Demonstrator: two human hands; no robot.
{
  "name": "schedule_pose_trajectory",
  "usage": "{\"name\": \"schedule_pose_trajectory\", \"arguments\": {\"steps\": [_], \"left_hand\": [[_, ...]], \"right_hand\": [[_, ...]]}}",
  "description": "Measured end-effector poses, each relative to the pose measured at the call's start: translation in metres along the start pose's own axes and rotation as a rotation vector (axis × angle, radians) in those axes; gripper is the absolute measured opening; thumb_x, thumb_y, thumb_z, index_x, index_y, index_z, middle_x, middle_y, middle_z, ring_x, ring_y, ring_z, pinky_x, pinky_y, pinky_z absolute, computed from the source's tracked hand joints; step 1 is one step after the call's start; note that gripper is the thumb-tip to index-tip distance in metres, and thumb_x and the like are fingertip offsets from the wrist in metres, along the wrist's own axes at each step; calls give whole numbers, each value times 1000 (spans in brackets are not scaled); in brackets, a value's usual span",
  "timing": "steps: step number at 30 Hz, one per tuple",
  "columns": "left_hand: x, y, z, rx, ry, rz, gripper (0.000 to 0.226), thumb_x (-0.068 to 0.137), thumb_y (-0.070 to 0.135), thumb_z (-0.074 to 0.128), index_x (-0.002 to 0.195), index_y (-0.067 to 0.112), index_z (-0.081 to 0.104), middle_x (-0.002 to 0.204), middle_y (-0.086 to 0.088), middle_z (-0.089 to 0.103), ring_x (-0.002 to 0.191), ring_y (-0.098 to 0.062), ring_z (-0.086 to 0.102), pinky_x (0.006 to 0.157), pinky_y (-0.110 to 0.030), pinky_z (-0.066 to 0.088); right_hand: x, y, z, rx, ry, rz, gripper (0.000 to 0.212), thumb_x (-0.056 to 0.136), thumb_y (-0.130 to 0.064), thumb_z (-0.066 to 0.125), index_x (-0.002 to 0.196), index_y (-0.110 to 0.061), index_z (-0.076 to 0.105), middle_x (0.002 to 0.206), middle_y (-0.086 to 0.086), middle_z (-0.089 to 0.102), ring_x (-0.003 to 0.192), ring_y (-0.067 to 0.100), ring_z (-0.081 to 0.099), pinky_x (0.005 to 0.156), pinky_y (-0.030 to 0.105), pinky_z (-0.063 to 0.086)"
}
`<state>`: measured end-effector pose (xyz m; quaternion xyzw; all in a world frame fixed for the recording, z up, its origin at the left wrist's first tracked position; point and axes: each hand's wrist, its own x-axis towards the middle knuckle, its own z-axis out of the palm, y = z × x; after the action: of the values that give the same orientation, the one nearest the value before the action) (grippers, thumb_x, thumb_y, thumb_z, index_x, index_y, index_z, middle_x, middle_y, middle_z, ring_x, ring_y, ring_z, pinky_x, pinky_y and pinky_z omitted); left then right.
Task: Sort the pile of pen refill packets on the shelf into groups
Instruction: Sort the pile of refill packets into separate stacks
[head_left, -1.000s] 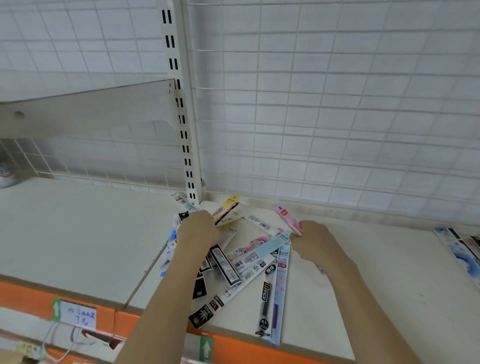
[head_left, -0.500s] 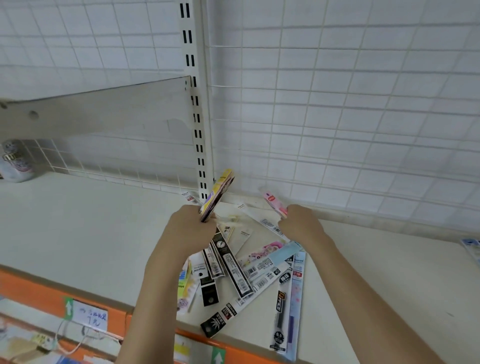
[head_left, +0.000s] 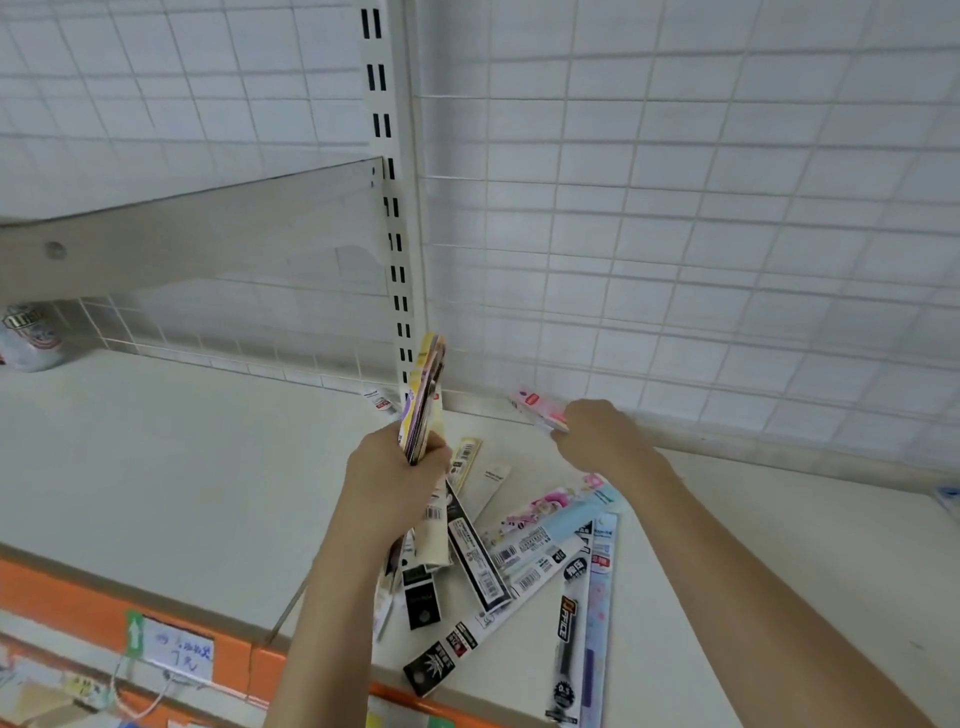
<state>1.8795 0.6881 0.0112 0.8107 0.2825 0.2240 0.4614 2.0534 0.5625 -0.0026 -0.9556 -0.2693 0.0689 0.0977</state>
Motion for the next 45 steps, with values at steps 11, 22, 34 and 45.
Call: {"name": "schedule_pose_trajectory", "arguments": {"steps": [11, 22, 34, 45], "left_hand": [[-13, 32, 36, -267, 36, 85, 14, 93, 9, 52, 104, 4, 60, 78, -4, 66, 47, 10, 59, 41, -2, 38], [-53, 94, 129, -349, -38, 226, 16, 95, 22, 49, 85, 9, 50, 62, -8, 53, 44, 1, 53, 40, -8, 39], [-87, 136, 207, -361, -8, 109, 13, 93, 26, 53, 86, 16, 49, 73, -8, 55, 50, -3, 56, 41, -9, 41], [-123, 173, 287, -326, -294, -51, 20, 87, 22, 61, 79, 22, 43, 74, -1, 45, 72, -22, 48, 71, -35, 42]], "right_hand": [[-87, 58, -30, 546, 375, 111, 32, 87, -42, 59, 72, -22, 39, 62, -5, 44, 55, 14, 43, 52, 26, 33], [-136, 146, -19, 898, 708, 185, 20, 88, -21, 62, 84, -9, 47, 59, 3, 45, 49, 11, 37, 48, 23, 37], [-150, 230, -24, 849, 399, 232, 14, 86, -8, 51, 100, -9, 49, 80, 9, 57, 77, 37, 66, 64, 44, 56], [-212, 392, -99, 397, 286, 698, 34, 85, -19, 56, 113, -6, 41, 74, 3, 48, 60, 19, 49, 47, 27, 34]]}}
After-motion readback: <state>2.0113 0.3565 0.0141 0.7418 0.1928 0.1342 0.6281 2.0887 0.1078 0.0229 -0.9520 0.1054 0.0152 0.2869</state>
